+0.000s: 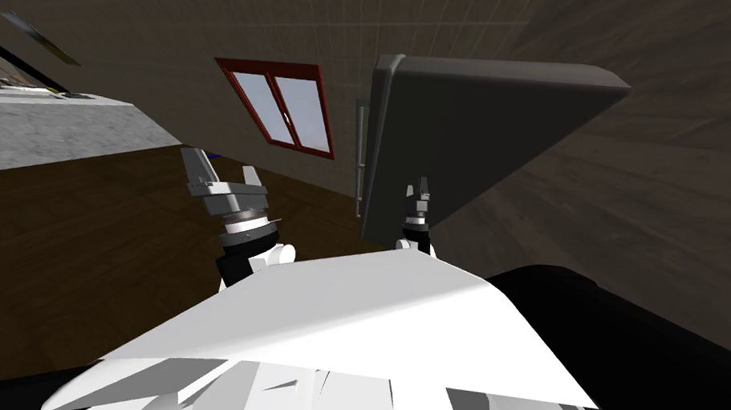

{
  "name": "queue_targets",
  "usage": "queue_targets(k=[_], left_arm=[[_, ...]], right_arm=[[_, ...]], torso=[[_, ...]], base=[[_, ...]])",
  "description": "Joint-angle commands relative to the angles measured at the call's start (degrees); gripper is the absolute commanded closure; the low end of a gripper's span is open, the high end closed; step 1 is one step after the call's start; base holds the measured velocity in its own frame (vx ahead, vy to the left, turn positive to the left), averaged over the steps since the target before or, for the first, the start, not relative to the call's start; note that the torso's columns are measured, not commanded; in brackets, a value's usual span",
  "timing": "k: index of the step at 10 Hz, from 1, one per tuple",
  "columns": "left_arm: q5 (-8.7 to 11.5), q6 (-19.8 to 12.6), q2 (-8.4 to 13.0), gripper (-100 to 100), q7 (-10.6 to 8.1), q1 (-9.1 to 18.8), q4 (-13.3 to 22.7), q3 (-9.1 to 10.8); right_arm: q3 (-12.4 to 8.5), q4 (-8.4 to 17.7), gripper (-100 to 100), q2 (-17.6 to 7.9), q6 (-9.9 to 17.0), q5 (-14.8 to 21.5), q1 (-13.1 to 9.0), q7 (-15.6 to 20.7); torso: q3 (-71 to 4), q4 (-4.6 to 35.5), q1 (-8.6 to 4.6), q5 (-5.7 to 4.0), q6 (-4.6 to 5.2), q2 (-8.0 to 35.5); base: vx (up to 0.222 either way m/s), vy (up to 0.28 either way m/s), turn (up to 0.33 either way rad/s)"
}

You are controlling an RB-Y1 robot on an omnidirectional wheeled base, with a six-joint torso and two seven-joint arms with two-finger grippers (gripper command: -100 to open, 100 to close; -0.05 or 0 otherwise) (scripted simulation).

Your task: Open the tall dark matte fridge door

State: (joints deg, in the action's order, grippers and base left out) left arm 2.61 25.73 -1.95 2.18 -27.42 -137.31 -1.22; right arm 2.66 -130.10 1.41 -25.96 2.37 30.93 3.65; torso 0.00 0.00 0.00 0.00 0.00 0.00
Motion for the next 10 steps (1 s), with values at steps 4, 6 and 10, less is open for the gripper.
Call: queue_targets(k=[4,6,10], left_arm=[[0.0,0.0,0.0,0,0.0,0.0,0.0,0.0],[0.0,0.0,0.0,0,0.0,0.0,0.0,0.0],[0.0,0.0,0.0,0,0.0,0.0,0.0,0.0]], right_arm=[[0.0,0.0,0,0.0,0.0,0.0,0.0,0.0],[0.0,0.0,0,0.0,0.0,0.0,0.0,0.0],[0.1,0.4,-100,-2.3,0.6,0.7,-0.2,0.4]], torso=[[-28.5,14.2,0.0,0.0,0.0,14.2],[-45.4,22.7,0.0,0.0,0.0,22.7],[-79.2,39.6,0.0,0.0,0.0,39.6]], base=[[0.0,0.0,0.0],[0.0,0.0,0.0],[0.002,0.001,0.006]])
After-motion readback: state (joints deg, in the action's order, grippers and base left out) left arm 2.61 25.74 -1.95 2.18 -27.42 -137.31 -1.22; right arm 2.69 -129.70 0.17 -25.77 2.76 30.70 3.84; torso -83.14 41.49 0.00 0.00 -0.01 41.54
